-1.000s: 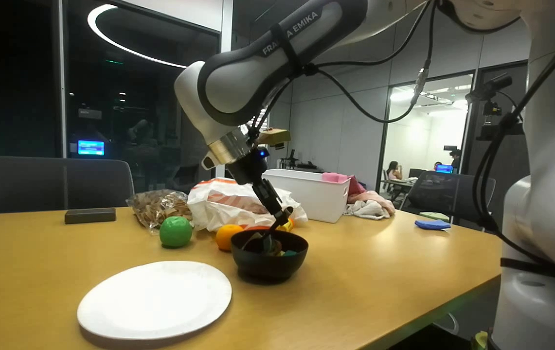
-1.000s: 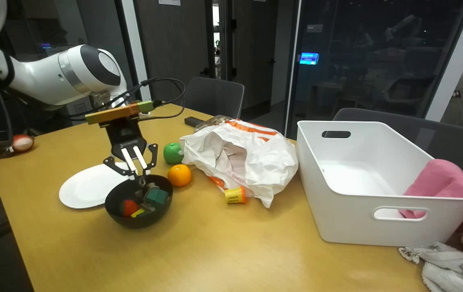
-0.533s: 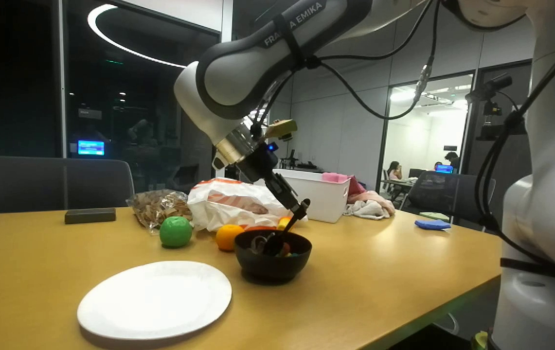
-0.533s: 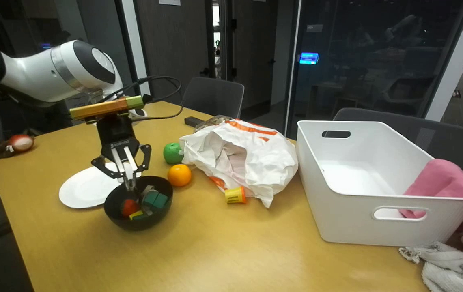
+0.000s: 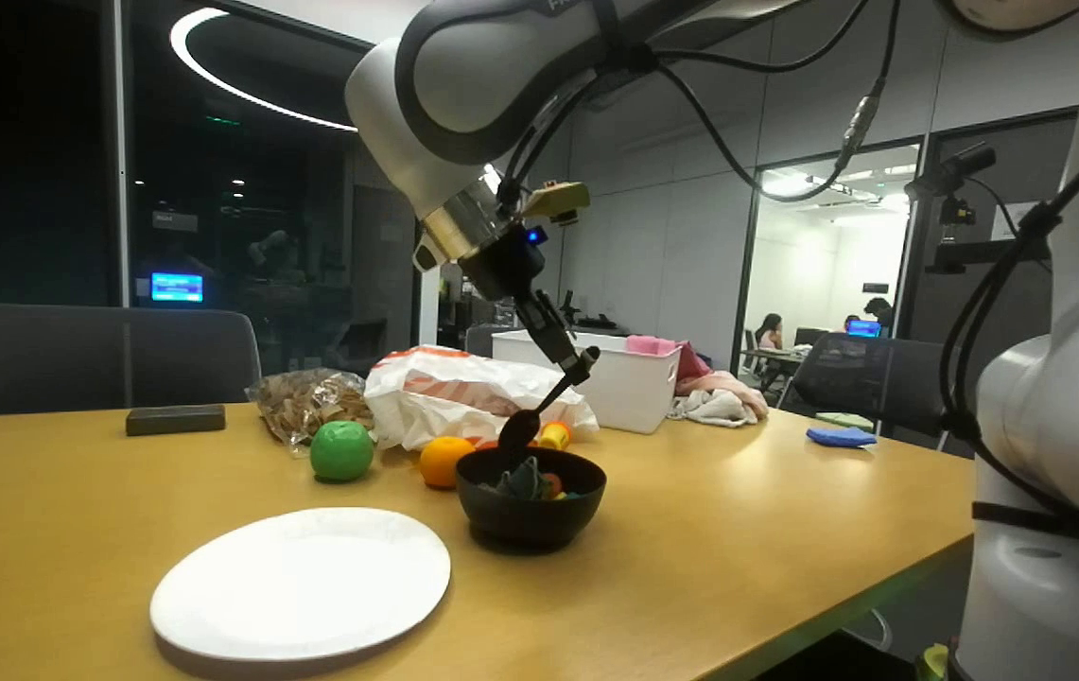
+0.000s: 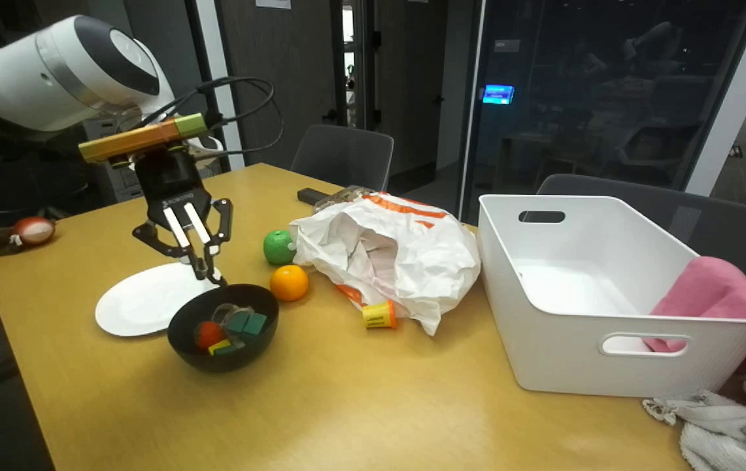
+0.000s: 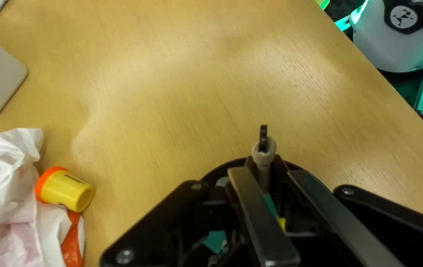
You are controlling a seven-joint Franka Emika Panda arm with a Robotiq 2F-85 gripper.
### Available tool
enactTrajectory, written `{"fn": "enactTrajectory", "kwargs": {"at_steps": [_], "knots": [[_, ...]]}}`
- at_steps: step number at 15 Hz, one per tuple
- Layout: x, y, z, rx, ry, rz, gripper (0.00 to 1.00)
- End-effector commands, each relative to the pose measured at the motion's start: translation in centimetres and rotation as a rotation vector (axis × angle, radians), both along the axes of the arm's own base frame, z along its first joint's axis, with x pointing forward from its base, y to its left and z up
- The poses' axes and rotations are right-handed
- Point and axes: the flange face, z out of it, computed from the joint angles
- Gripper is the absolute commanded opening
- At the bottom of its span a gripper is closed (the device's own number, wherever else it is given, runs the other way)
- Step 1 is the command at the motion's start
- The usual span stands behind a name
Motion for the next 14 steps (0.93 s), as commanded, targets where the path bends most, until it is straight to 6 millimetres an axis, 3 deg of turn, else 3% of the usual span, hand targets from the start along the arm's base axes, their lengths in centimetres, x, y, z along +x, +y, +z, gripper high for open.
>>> {"fn": "enactTrajectory", "kwargs": {"at_steps": [1,8,14], "knots": [[-0.7,-2.1,3.4,-0.034,-0.115,-0.069,0.1],[-0.5,-9.1,6.4,0.012,-0.357,-0.32,0.1],[0.1,-17.0,2.7,0.058,-0.48,-0.548,0.1]]}}
